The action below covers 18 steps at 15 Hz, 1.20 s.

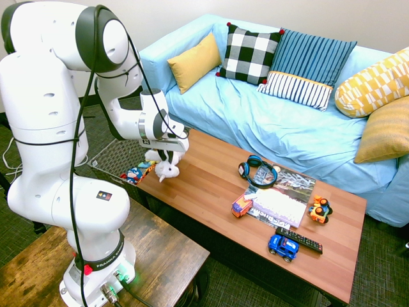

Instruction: Put the stuffed toy in the basket

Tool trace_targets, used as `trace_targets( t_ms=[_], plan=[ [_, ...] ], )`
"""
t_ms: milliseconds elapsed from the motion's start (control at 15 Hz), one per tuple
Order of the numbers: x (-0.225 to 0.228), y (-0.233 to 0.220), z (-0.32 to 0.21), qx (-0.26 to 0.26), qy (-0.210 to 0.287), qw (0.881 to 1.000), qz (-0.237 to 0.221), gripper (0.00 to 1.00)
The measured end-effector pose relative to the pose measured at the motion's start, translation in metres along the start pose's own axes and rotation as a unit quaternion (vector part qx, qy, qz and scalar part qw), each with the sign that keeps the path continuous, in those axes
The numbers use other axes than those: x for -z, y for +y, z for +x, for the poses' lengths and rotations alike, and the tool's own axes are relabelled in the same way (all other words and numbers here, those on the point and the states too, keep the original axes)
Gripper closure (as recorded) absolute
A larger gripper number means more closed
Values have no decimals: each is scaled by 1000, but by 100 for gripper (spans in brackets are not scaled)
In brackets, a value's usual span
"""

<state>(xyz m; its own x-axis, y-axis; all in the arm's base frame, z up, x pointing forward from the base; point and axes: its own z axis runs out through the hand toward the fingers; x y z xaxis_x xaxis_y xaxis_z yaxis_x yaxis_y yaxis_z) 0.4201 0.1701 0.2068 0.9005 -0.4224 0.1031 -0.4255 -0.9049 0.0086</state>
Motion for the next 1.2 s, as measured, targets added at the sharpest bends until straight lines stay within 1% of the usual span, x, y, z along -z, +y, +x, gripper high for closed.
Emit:
trace_targets(
  t_ms=[133, 200, 333, 600, 800, 933, 1200],
  plan=[
    [28, -35, -10, -1, 16, 1000, 9, 100],
    [35, -55, -16, -1, 23, 1000, 11, 100],
    [32, -100, -27, 1, 33, 999, 8, 100],
    [-19, -195, -56, 26, 36, 999, -10, 100],
    [-55, -244, -76, 41, 40, 998, -24, 100],
    [-87, -259, -85, 44, 40, 998, -34, 100],
    [-161, -265, -84, 50, 60, 995, -66, 100]
  ],
)
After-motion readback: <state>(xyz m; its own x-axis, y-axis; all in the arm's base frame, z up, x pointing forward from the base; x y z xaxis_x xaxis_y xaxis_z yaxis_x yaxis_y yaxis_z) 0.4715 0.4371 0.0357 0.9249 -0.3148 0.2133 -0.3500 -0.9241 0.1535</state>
